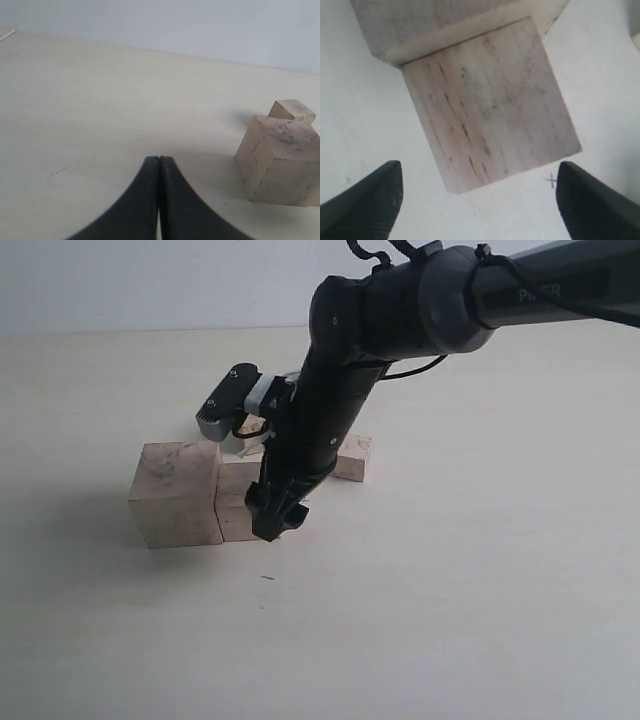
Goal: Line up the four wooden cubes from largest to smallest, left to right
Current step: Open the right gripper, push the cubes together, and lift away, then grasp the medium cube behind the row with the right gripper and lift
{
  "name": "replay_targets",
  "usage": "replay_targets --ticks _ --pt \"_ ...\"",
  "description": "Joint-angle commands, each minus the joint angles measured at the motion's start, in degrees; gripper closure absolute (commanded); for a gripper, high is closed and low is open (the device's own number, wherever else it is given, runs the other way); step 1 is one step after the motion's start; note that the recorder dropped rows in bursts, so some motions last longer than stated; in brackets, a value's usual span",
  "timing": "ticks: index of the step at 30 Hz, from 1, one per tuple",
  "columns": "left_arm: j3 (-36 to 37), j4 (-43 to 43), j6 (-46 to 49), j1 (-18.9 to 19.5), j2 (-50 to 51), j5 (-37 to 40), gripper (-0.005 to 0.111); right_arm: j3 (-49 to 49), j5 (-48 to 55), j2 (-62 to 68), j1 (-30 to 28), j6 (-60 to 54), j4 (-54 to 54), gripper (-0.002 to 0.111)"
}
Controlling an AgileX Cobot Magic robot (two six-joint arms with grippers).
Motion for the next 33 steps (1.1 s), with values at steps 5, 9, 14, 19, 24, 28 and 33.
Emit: replay_targets --ticks 5,9,14,19,24,28,33 --pt "0.0 0.1 0.2 -0.4 -0.3 -0.5 0.107 0.1 0.1 -7.7 -0.2 3.7 -3.6 0.019" --pt "0.0 0.1 0.2 -0.4 -0.3 -0.5 0.107 0.1 -9.1 -9.9 -0.2 16.5 -10.6 0.019" --pt "0.0 0.1 0.2 -0.4 -0.3 -0.5 0.107 0.1 -24.1 -10.2 -0.2 37.8 -15.6 0.021" --pt "0.0 0.1 0.2 -0.4 -0.3 -0.5 0.107 -0.6 -31.9 -8.6 -0.4 41.1 -15.6 0.022" --pt "0.0 0.1 0.2 -0.4 -0.3 -0.5 0.107 -6.0 -30.4 -3.7 -0.8 42.0 -15.6 0.022" --pt "0.0 0.1 0.2 -0.4 -0.3 -0.5 0.107 -11.3 -27.0 0.8 -0.8 42.0 -15.6 0.022" --pt "0.0 0.1 0.2 -0.4 -0.3 -0.5 0.107 -16.6 -23.2 6.1 -0.8 42.5 -15.8 0.022"
